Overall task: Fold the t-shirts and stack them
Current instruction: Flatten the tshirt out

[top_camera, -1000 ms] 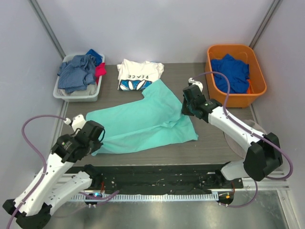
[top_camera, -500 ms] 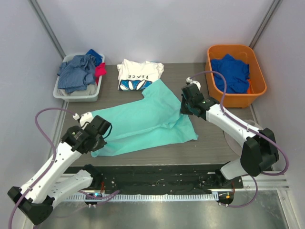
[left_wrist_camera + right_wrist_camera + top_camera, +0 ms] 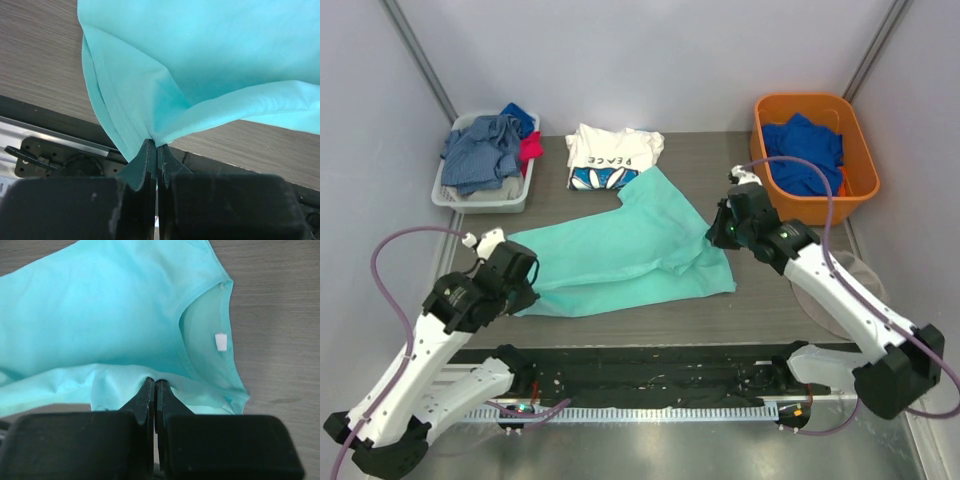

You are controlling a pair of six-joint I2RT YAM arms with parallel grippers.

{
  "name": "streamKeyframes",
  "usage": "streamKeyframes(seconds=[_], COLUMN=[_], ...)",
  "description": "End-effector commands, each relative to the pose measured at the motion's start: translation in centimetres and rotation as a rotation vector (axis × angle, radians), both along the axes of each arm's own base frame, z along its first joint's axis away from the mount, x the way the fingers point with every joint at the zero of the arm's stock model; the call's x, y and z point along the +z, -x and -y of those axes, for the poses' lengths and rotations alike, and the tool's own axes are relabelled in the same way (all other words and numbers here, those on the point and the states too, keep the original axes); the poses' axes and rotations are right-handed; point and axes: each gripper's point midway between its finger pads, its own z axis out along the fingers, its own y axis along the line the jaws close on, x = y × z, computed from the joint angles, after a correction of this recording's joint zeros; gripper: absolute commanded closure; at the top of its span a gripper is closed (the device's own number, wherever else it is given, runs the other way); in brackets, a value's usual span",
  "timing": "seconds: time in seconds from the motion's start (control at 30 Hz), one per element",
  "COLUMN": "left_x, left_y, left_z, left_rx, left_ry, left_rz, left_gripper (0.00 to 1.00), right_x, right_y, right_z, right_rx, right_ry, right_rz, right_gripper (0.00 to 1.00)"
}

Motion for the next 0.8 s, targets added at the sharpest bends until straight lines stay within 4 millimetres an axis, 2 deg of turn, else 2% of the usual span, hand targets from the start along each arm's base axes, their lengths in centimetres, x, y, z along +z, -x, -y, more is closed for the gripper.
streamKeyframes(seconds=[0.0, 0.2, 0.4, 0.6, 0.77], left_x=[-0.7, -1.4, -2.0, -2.3, -2.6], left_y=[5.3, 6.1, 6.1, 5.4, 4.6], left_z=[-2.8, -2.4, -1.8, -1.2, -0.6], left_rx=[-0.035, -0.06, -0.087, -0.116, -0.144], left_ry=[-0.071, -0.05, -0.039, -0.054, -0.068], left_rz=[-0.158, -0.202, -0.218, -0.238, -0.255], left_gripper=[1.0, 1.0, 1.0, 1.0, 1.0], right_x=[-0.4, -1.7, -3.3, -4.4, -4.1], right_y=[4.3, 8.3, 10.1, 12.2, 14.0], right_z=[0.7, 1.2, 1.2, 0.4, 0.6], right_rx=[0.037, 0.077, 0.107, 0.179, 0.195], right_ry=[-0.047, -0.085, -0.086, -0.108, -0.138], right_rz=[-0.079, -0.165, -0.238, -0.323, -0.349], right_gripper=[0.99, 0.99, 0.99, 0.99, 0.99])
